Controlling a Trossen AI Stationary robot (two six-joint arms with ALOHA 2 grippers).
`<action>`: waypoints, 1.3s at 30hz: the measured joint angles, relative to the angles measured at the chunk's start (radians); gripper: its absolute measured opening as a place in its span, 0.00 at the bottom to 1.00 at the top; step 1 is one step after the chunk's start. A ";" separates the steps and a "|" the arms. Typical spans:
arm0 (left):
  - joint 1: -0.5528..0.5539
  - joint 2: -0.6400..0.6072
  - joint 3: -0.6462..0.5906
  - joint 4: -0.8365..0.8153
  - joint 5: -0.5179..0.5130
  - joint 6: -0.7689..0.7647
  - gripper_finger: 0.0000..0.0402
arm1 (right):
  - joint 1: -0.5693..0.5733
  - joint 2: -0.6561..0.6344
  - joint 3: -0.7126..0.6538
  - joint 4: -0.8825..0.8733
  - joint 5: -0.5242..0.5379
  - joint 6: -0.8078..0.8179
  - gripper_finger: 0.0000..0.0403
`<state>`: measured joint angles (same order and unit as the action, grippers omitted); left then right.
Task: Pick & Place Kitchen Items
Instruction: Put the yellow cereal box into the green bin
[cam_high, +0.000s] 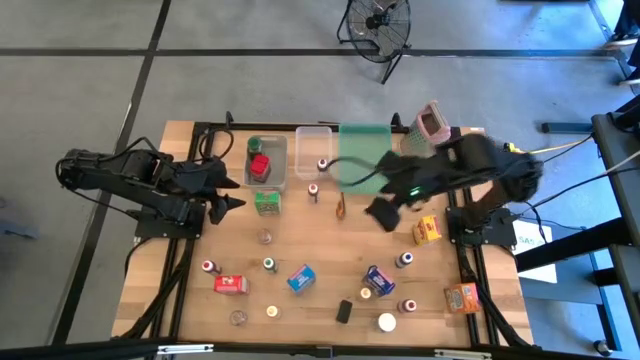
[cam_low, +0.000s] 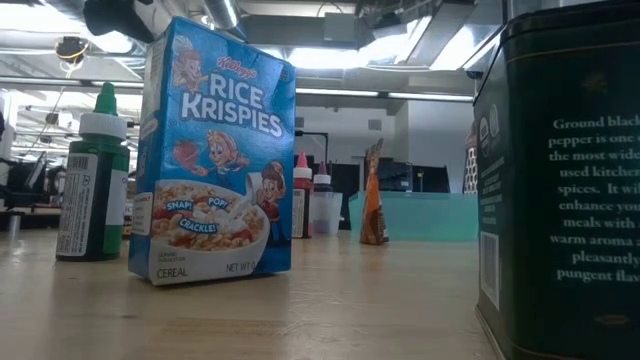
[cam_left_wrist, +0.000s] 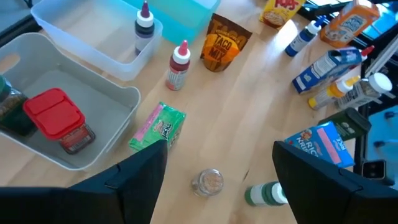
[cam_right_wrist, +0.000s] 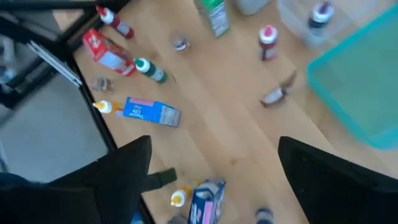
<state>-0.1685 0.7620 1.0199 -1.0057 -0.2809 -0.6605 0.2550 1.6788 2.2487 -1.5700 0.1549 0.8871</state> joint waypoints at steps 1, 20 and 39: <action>0.000 0.000 0.000 0.000 -0.008 0.000 0.71 | 0.000 -0.041 -0.035 -0.001 -0.002 0.021 0.88; 0.000 0.025 0.000 0.000 -0.106 0.003 0.71 | 0.027 -0.568 -0.865 -0.002 -0.072 0.343 0.88; 0.000 0.155 0.000 0.022 -0.108 0.052 0.71 | 0.027 -0.585 -1.126 0.040 -0.159 0.517 0.88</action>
<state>-0.1685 0.9168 1.0199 -0.9832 -0.3888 -0.6084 0.2825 1.0935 1.1227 -1.5298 -0.0036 1.4038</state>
